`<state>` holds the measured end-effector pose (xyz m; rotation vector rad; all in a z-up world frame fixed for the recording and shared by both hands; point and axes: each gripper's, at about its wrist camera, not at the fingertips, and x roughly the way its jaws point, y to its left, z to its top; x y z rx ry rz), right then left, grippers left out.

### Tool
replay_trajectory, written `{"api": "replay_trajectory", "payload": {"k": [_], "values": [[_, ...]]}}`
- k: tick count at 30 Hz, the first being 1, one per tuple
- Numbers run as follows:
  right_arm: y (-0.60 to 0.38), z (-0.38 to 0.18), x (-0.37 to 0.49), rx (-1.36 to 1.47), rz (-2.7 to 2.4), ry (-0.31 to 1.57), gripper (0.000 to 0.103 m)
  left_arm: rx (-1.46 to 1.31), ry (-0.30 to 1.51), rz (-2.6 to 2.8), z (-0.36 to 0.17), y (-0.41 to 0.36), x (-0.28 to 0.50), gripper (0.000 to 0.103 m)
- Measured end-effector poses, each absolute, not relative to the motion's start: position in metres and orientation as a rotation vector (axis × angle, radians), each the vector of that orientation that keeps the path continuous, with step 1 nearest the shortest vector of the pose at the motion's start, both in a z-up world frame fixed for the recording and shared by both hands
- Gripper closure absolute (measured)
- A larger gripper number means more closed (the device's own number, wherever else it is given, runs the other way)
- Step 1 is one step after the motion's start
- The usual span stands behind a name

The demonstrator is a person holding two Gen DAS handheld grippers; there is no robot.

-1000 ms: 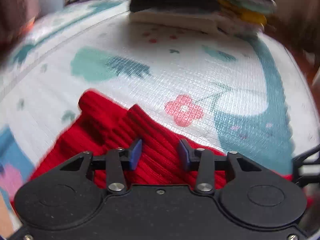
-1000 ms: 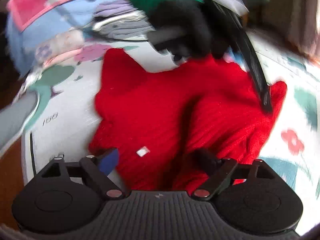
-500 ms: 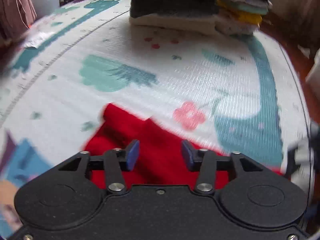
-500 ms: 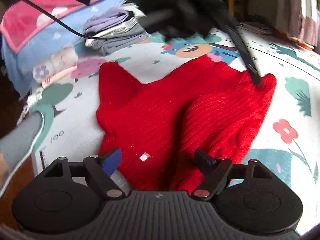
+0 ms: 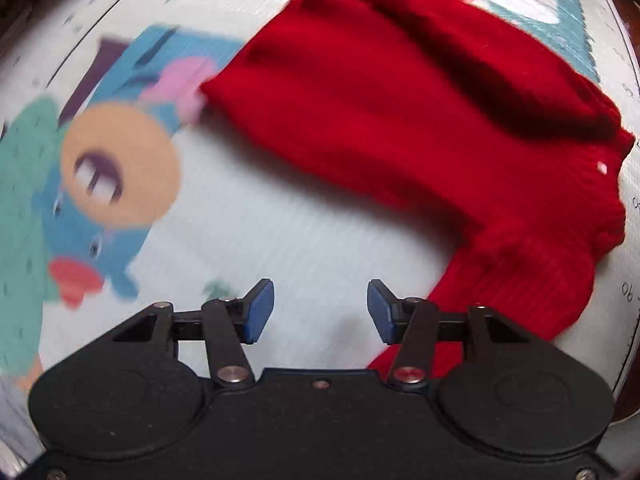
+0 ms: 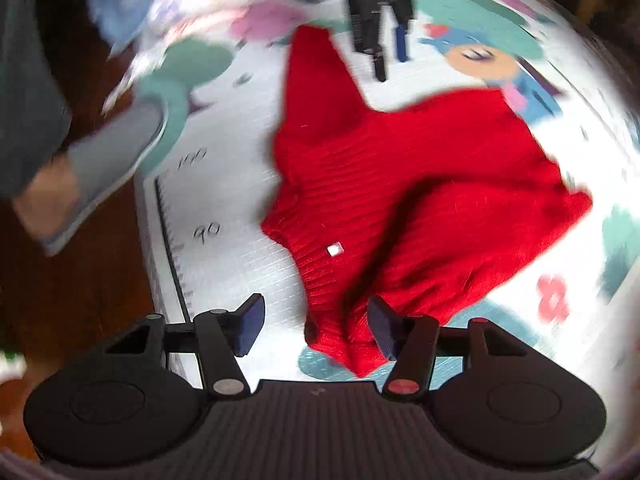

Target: Fold clothes

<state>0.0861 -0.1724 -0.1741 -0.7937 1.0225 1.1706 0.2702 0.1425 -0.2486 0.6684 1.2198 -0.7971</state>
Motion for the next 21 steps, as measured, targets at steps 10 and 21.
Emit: {"api": "replay_trajectory", "payload": {"k": [10,21], "values": [[-0.035,-0.22,0.027,-0.761,0.966,0.87,0.047,0.289,1.207,-0.715,-0.24,0.172,0.29,0.052],[0.015,-0.274,0.007,-0.662,0.562,0.795,0.047,0.148,1.218,-0.681,-0.253,0.121,0.308,0.052]]}}
